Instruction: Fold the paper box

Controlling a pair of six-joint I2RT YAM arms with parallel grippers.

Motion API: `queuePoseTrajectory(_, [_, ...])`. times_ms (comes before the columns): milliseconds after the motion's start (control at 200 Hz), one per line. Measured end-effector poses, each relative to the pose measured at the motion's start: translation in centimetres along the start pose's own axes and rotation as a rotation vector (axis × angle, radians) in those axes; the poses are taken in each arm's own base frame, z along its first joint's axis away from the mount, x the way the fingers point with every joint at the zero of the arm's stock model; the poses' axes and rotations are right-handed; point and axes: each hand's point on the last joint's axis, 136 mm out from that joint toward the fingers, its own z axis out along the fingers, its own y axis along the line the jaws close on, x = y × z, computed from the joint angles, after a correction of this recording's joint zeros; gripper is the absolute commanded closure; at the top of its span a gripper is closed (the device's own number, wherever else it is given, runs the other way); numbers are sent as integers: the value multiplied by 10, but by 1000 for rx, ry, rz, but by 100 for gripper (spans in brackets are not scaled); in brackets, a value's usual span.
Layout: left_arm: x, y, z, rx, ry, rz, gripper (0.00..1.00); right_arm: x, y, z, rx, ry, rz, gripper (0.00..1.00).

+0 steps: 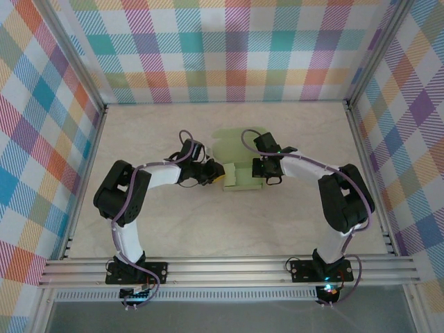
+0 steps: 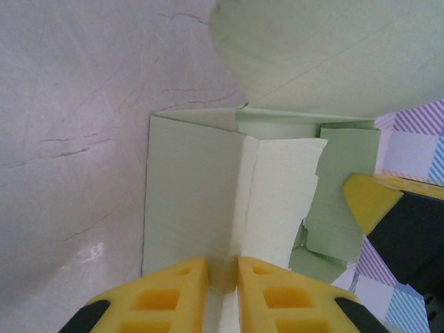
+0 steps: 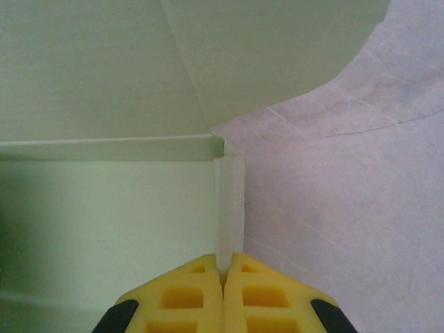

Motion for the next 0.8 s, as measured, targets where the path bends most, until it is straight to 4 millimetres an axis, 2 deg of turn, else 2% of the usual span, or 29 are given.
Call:
queuePoseTrajectory(225, [0,3,0,-76,-11,15,74,0,0,1,3,0,0,100])
queuePoseTrajectory(455, [1,7,-5,-122,-29,37,73,-1,3,1,-12,-4,0,100])
queuePoseTrajectory(595, [2,9,-7,-138,-31,43,63,-1,4,1,-20,-4,-1,100])
queuePoseTrajectory(800, [5,10,-7,-142,-20,36,57,0,4,3,-19,1,-1,100])
